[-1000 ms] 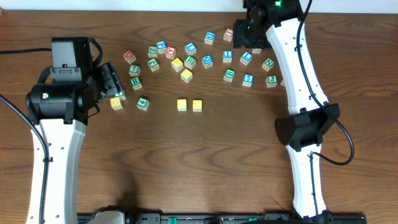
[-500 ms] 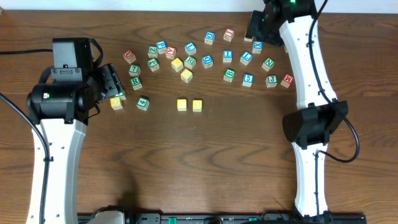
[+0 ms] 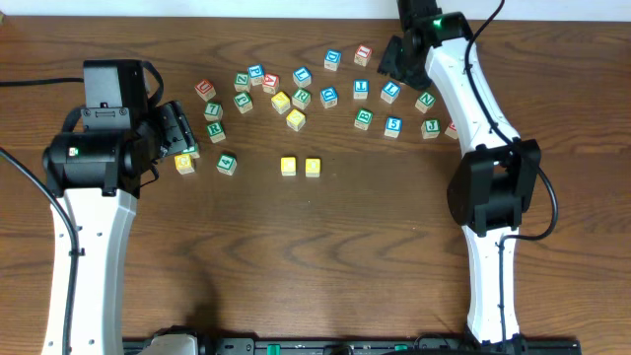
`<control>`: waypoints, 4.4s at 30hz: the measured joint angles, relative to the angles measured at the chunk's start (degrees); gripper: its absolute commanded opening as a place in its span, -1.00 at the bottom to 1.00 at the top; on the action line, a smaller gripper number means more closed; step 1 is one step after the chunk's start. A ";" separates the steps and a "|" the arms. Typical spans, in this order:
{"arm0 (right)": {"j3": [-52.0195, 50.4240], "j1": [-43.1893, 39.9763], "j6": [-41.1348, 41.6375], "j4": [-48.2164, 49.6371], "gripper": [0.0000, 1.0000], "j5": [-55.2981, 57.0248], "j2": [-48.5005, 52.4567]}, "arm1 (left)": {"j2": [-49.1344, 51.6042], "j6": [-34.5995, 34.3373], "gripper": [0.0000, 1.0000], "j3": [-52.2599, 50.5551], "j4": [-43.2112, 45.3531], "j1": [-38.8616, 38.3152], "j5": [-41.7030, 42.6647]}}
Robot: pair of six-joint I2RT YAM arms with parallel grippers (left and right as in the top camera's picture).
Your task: Spell out CORL
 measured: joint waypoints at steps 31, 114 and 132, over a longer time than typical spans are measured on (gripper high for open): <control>-2.38 2.01 -8.31 -0.50 0.04 -4.44 0.02 | 0.00 0.02 0.48 0.00 0.02 0.00 0.00; -2.43 -1.03 -12.15 -4.79 0.20 -3.43 0.02 | 63.87 15.02 0.34 36.76 16.44 -20.04 8.96; -2.43 -1.03 -12.15 -4.87 0.22 -2.73 0.02 | 63.87 15.23 -0.06 36.76 15.89 -20.04 8.76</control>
